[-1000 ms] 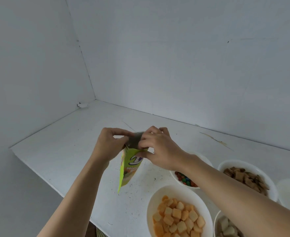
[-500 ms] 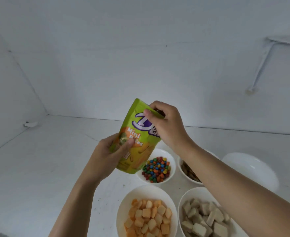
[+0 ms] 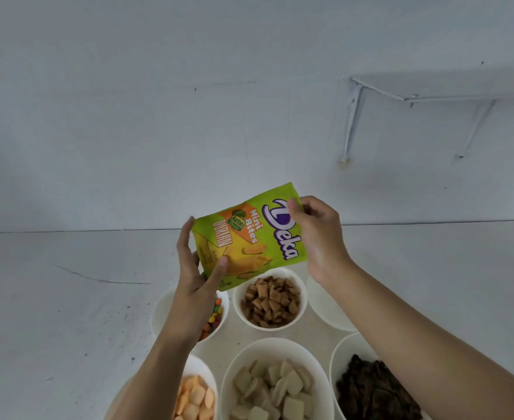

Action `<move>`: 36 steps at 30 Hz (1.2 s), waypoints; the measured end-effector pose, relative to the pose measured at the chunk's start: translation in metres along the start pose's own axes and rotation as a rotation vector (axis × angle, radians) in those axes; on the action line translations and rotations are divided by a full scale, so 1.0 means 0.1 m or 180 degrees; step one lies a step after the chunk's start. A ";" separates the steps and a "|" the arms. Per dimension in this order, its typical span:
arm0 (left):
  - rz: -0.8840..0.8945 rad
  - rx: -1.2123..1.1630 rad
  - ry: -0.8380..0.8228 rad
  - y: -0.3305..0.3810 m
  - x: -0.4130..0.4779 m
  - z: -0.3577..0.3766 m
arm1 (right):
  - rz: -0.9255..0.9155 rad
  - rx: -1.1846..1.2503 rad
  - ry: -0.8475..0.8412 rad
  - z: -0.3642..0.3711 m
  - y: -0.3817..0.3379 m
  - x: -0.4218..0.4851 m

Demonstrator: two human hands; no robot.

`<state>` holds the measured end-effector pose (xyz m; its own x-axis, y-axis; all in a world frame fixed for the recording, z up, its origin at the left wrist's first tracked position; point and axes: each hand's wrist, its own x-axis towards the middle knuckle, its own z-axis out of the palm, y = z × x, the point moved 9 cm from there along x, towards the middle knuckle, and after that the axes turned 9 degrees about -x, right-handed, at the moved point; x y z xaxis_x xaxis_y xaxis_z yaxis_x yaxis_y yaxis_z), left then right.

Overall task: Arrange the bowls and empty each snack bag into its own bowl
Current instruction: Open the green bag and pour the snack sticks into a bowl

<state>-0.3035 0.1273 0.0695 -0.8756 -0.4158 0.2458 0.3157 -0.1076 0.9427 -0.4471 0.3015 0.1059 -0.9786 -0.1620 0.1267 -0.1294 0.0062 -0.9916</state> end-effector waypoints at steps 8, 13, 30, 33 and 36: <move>-0.0266 -0.0095 0.0196 -0.28 0.13 0.51 | 0.0249 0.0218 -0.0183 -0.56 0.18 0.10; -0.0229 0.0154 0.0138 -0.31 0.22 0.62 | -0.0226 -0.0421 -0.0356 -0.81 0.22 0.16; -0.0342 0.1101 0.0205 -0.47 0.28 0.76 | 0.0505 -0.0529 -0.1248 -1.02 1.03 0.17; -0.0311 0.1253 0.0228 -0.43 0.30 0.81 | 0.0584 -0.0547 -0.1275 -1.02 1.11 0.18; -0.0272 0.1326 0.0242 -0.39 0.30 0.85 | 0.0551 -0.0537 -0.1298 -1.02 1.07 0.20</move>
<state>-0.3735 0.1957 0.0598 -0.8579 -0.4882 0.1601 0.0549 0.2227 0.9733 -0.4964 0.3995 0.0051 -0.8499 -0.5184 -0.0945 -0.0269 0.2220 -0.9747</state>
